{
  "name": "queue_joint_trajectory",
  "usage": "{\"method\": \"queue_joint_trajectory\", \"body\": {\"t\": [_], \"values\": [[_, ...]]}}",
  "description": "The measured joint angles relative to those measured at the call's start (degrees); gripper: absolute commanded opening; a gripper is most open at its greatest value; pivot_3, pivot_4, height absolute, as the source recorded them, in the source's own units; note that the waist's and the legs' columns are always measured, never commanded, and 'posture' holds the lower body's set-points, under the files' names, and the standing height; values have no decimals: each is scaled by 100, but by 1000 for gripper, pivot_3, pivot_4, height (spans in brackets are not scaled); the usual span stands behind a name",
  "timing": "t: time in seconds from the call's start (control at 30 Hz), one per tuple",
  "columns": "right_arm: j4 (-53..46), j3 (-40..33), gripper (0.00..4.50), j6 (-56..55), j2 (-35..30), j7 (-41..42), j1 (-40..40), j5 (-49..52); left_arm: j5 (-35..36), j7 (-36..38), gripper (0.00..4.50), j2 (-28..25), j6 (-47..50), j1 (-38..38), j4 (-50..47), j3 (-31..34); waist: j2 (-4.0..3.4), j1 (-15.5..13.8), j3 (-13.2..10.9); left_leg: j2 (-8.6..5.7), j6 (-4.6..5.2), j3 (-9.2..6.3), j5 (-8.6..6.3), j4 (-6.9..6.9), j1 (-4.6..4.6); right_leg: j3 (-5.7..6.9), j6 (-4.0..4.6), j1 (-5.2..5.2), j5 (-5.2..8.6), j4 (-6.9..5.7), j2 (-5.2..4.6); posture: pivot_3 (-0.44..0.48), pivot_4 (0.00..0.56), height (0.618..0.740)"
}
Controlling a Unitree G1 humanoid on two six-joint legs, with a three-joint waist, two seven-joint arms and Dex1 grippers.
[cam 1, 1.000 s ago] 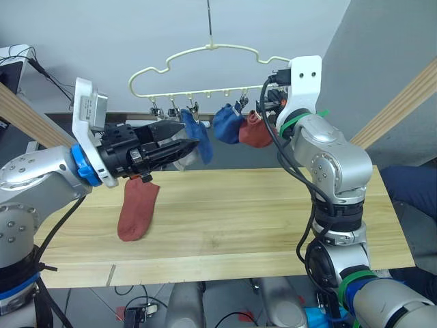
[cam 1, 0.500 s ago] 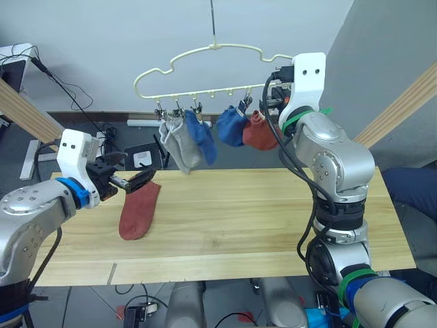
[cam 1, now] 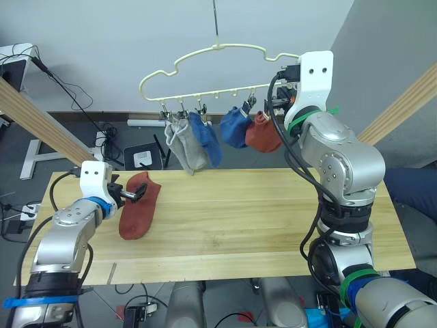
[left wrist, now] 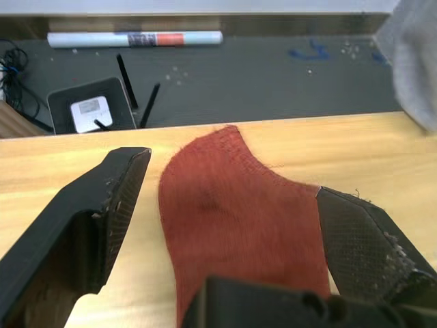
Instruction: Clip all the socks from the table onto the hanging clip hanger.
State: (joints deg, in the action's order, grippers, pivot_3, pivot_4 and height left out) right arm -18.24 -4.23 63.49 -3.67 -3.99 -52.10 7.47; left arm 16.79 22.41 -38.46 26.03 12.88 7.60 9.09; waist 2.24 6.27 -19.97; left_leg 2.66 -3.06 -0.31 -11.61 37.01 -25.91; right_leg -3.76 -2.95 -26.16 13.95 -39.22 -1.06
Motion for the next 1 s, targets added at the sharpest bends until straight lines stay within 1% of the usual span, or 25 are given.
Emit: {"method": "queue_joint_trajectory", "body": {"t": [0.2, 0.43, 0.6, 0.63, 0.67, 0.8, 0.93, 1.0], "values": [[-209, -22, 0, 210, -26, -12, 15, -9, -217, 79, 4459, 448, -251, 372, 1012, -78, 1, 35, 1, 2, 0, -4, 0, 1, -1, 3, 0, 0, 0, -4, 1, -230, 328, 740], [-360, -21, 0, 391, -29, -45, 19, -68, -351, 60, 4459, 543, -298, 590, 1353, -73, 1, 60, 2, -2, 7, -6, 5, 9, 12, 1, -1, 5, 0, -31, 1, -248, 332, 740], [-417, -22, 0, 468, -27, -47, 20, -79, -543, 94, 4459, 511, -274, 513, 1341, -133, -2, 131, 5, -3, 16, -6, 12, 10, 29, 0, 0, 15, 0, -44, 1, -247, 332, 740], [-419, -22, 0, 472, -27, -46, 20, -80, -559, 100, 4078, 505, -270, 504, 1340, -132, -5, 151, 7, -3, 17, -6, 13, 10, 32, -1, -1, 17, 0, -44, 1, -247, 332, 740], [-422, -22, 0, 475, -25, -46, 20, -82, -571, 101, 3925, 503, -268, 494, 1341, -132, -6, 167, 9, -4, 17, -5, 13, 9, 35, -2, -1, 20, 0, -44, 1, -244, 331, 740], [-454, -20, 0, 484, -7, -45, 20, -85, -595, 201, 2628, 503, -268, 443, 1315, -150, -6, 198, 9, -2, 17, 0, 13, 4, 59, -6, -1, 39, 1, -42, 3, -241, 332, 740], [-455, -19, 0, 484, 11, -38, 20, -85, -602, 222, 1439, 504, -268, 370, 1256, -194, -6, 225, 9, 0, 18, 12, 13, -4, 87, -17, -2, 59, 1, -36, 3, -238, 333, 740], [-455, -19, 0, 484, 11, -34, 20, -85, -622, 218, 757, 503, -268, 349, 1250, -193, -6, 247, 9, 1, 18, 14, 13, -7, 100, -19, -3, 72, 2, -27, 4, -238, 333, 740]]}}
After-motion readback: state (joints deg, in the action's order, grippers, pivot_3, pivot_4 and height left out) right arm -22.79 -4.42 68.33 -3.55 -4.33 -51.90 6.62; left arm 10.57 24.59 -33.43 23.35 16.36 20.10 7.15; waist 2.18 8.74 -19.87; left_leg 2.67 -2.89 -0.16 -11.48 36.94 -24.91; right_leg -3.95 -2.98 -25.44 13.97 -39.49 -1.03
